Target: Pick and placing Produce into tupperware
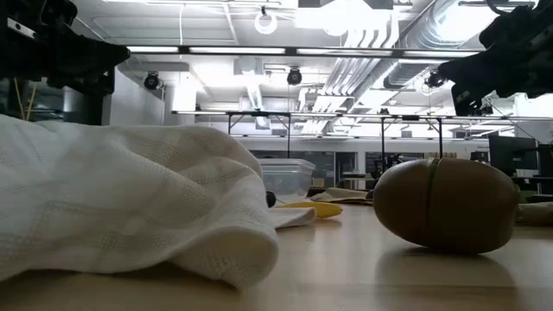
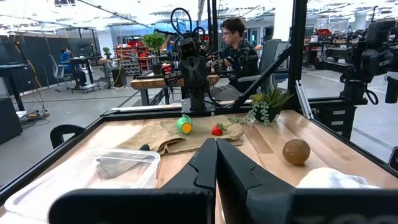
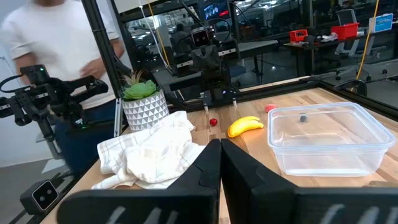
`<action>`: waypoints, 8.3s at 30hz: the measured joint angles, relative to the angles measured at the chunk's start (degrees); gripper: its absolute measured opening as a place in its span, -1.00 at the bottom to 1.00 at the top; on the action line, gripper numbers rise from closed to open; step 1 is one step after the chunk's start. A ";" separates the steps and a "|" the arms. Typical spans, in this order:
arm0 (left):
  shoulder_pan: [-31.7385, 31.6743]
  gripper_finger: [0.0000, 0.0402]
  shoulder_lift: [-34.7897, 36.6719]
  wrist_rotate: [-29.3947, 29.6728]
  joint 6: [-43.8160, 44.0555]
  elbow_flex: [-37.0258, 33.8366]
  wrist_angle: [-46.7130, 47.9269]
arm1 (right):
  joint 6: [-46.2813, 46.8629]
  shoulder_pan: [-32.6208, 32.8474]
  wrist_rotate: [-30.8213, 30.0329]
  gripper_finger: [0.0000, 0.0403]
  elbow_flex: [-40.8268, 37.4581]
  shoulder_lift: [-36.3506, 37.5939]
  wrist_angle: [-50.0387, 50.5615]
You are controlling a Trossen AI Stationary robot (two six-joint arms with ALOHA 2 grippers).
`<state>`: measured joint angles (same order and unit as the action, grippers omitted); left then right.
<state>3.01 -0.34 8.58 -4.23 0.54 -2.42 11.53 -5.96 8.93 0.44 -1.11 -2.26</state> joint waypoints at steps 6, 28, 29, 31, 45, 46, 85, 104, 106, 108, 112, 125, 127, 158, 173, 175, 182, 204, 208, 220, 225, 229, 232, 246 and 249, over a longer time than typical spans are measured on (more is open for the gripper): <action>0.00 -1.00 -0.02 0.00 0.01 0.00 -0.01 | 0.00 0.00 0.00 -1.00 0.00 -0.01 -0.01; 0.00 -1.00 -0.02 -0.02 0.02 0.00 0.00 | 0.00 0.01 0.02 -1.00 -0.01 -0.01 -0.02; 0.02 -1.00 -0.02 0.00 0.00 0.00 -0.02 | 0.00 -0.02 0.02 -1.00 -0.01 -0.02 -0.02; 0.02 -1.00 0.00 0.00 0.01 0.00 -0.02 | 0.00 0.01 0.00 -1.00 -0.01 -0.01 -0.02; 0.02 -1.00 -0.01 -1.49 27.57 0.00 -0.56 | 0.00 -0.01 0.00 -1.00 0.01 -0.02 -0.02; 0.00 -1.00 0.00 -1.50 31.24 0.00 -0.55 | 0.00 0.01 0.00 -1.00 -0.01 -0.02 -0.02; 0.00 -1.00 -0.01 1.55 93.01 0.00 -0.09 | 27.54 -0.69 -27.48 -1.00 13.94 -2.42 -25.36; 0.00 -1.00 0.00 1.53 87.95 0.02 -0.12 | 14.96 -0.78 -23.30 -0.29 75.52 -54.29 78.47; 0.00 -1.00 -0.02 1.43 87.91 0.02 -0.11 | 13.94 -0.80 -21.34 -0.22 76.47 -57.40 81.23; 0.00 -1.00 0.00 0.97 87.84 0.00 -0.09 | 11.80 -0.82 -18.29 -0.17 75.88 -59.89 83.32; 0.00 -1.00 0.00 0.24 87.84 0.02 -0.02 | 7.39 -0.80 -12.94 -0.13 69.82 -61.13 80.84; 0.01 -1.00 -0.02 -3.19 85.58 0.02 0.58 | 1.93 -4.20 -3.73 -0.12 44.52 -55.55 69.89; 0.00 -1.00 -0.01 -3.84 85.49 0.01 0.72 | -0.37 -4.19 -2.81 -0.12 42.79 -55.91 68.78; 0.02 -1.00 -0.01 -5.16 85.41 0.00 0.96 | -15.67 -4.19 -8.19 0.64 42.22 -67.19 57.79; 0.02 -1.00 -0.02 -5.20 83.97 0.00 0.98 | -17.18 -6.07 -6.80 0.64 42.17 -76.83 57.75; 0.01 -1.00 0.00 -5.20 83.97 0.01 0.98 | -17.18 -6.07 -6.80 0.64 42.15 -77.88 57.72; 0.02 -1.00 0.00 -5.20 83.97 0.02 0.98 | -17.59 -6.05 -6.78 0.64 42.15 -80.99 57.35; 0.02 -1.00 -0.01 -5.24 83.97 0.01 0.99 | -16.78 -6.05 -7.89 0.34 42.13 -81.50 57.09; 0.02 -1.00 -0.02 -5.24 83.97 0.02 0.99 | -16.72 -6.05 -7.89 0.31 42.13 -81.50 57.07; 0.02 -1.00 -0.02 -6.27 83.98 0.00 1.20 | -16.74 -6.05 -7.87 0.31 42.15 -86.58 57.20; 0.02 -1.00 -0.02 -6.47 83.97 0.00 1.31 | -16.74 -6.07 -7.87 0.31 42.17 -86.59 57.22; 0.02 -1.00 -0.02 -6.49 83.97 0.02 1.31 | -16.74 -6.05 -7.87 0.30 42.20 -86.59 57.22; 0.02 -1.00 -0.02 -6.49 83.97 0.01 1.31 | -16.77 -6.06 -7.87 0.22 42.20 -86.59 57.22; 0.01 -1.00 -0.02 -6.54 83.97 0.02 1.29 | -16.72 -6.07 -7.84 -0.04 42.26 -86.55 57.24; 0.01 -1.00 -0.02 -6.58 83.97 0.01 1.29 | -16.72 -6.04 -7.82 -0.04 42.34 -86.55 57.28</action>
<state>3.02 -0.36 2.00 79.75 0.55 -1.13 -5.19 -12.00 1.10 42.78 -87.66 55.02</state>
